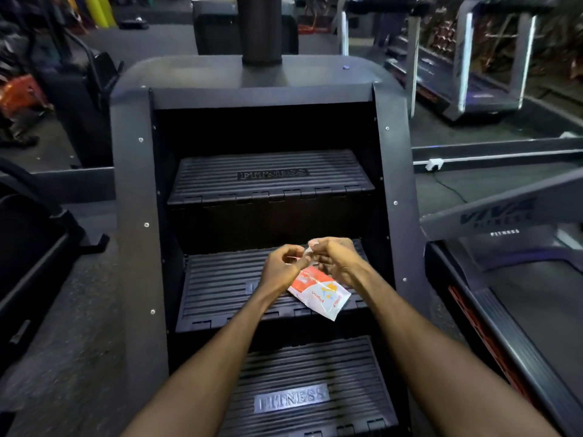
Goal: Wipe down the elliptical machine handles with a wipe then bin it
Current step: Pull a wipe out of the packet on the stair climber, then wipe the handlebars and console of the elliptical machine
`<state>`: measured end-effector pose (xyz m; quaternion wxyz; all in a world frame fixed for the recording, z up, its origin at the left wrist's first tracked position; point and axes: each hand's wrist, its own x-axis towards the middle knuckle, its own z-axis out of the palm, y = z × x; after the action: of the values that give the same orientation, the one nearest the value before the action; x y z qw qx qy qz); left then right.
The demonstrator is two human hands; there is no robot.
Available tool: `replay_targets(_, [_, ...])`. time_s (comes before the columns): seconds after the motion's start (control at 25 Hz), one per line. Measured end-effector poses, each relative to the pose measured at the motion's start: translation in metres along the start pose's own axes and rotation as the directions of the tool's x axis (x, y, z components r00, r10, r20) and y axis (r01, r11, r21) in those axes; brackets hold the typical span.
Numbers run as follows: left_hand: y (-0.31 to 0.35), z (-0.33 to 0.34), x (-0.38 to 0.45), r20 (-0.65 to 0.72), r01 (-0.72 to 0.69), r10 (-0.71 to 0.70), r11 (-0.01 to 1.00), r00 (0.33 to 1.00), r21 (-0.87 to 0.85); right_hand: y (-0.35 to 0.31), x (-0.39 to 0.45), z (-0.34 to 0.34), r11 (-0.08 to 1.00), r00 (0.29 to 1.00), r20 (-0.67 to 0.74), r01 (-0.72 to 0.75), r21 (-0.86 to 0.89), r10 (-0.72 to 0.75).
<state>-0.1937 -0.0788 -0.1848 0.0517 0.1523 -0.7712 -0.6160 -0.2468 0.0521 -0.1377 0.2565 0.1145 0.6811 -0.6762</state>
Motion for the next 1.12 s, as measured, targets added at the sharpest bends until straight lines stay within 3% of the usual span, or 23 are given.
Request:
replay_targets(0.12, [0.024,-0.012,-0.018,-0.074,-0.078,0.078,0.997,0.994,0.003,-0.013,-0.025,0.003,0.998,0.999,0.027,0.043,-0.035,-0.042])
replay_targets(0.36, [0.065,-0.038,-0.075,-0.224,-0.058,0.034,0.993,0.974,-0.101,-0.016,-0.086,0.012,0.967,0.971,0.164,0.198,-0.162,-0.172])
replay_targets(0.52, [0.085,-0.048,-0.135,-0.355,-0.116,0.091,0.992,0.931,-0.05,-0.008,-0.141,0.015,0.951,0.919,0.324,0.281,-0.132,-0.226])
replay_targets(0.64, [0.088,-0.047,-0.198,-0.459,-0.132,0.062,0.984,0.886,-0.122,0.001,-0.194,0.011,0.934,0.878,0.378,0.348,-0.084,-0.293])
replay_targets(0.72, [0.086,-0.044,-0.246,-0.511,-0.149,0.071,0.982,0.856,-0.113,0.01,-0.229,0.008,0.932,0.857,0.424,0.355,-0.077,-0.292])
replay_targets(0.88, [0.09,-0.047,-0.336,-0.495,-0.142,0.134,0.99,0.859,0.022,0.024,-0.293,0.02,0.947,0.805,0.552,0.311,-0.081,-0.217])
replay_targets(1.12, [0.1,-0.099,-0.451,-0.717,-0.14,0.15,0.987,0.681,0.074,0.051,-0.383,0.067,0.958,0.653,0.735,0.287,-0.019,-0.182])
